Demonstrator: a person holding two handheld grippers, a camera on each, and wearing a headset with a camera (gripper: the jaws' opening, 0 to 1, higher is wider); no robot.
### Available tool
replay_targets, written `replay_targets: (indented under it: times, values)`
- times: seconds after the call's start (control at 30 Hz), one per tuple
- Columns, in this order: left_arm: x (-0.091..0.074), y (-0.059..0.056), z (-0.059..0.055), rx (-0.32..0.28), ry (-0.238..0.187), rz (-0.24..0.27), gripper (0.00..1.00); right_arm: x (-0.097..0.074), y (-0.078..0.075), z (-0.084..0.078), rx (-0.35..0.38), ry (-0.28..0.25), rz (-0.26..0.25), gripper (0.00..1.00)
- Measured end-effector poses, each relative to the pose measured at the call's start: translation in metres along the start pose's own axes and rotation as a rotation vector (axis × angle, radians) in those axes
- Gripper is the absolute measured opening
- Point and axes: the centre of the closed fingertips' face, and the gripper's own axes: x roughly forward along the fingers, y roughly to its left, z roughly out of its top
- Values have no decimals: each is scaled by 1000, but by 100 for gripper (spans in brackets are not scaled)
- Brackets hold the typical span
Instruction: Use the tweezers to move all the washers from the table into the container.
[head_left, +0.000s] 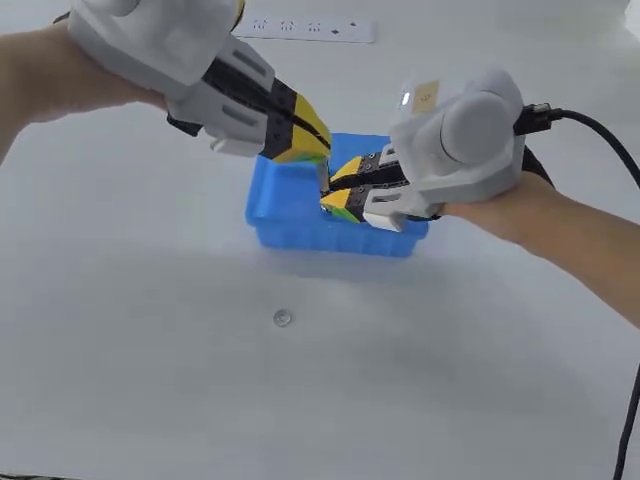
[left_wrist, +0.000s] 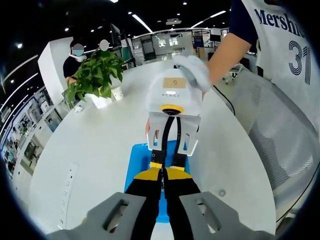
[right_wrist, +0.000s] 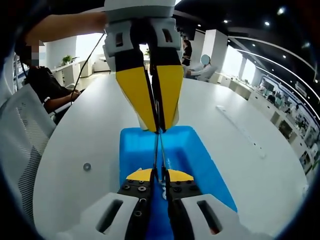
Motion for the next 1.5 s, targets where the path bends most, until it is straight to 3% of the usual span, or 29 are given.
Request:
replay_targets:
  times: [0.37,0.8,1.33,1.5]
  values:
    - [-8,-1,7,21,9,14,5,-7,0,8,8,-16,-19,11]
    - [-21,-6,27,61,13,27,5,-24,3,25,-26,-37,-50,11]
    - [-45,-37,52,110,13,29,5,-49,31,49,-73,-67,-44,11]
    - [-51,-48,57,104,11,24,5,-49,38,51,-80,-78,-36,11]
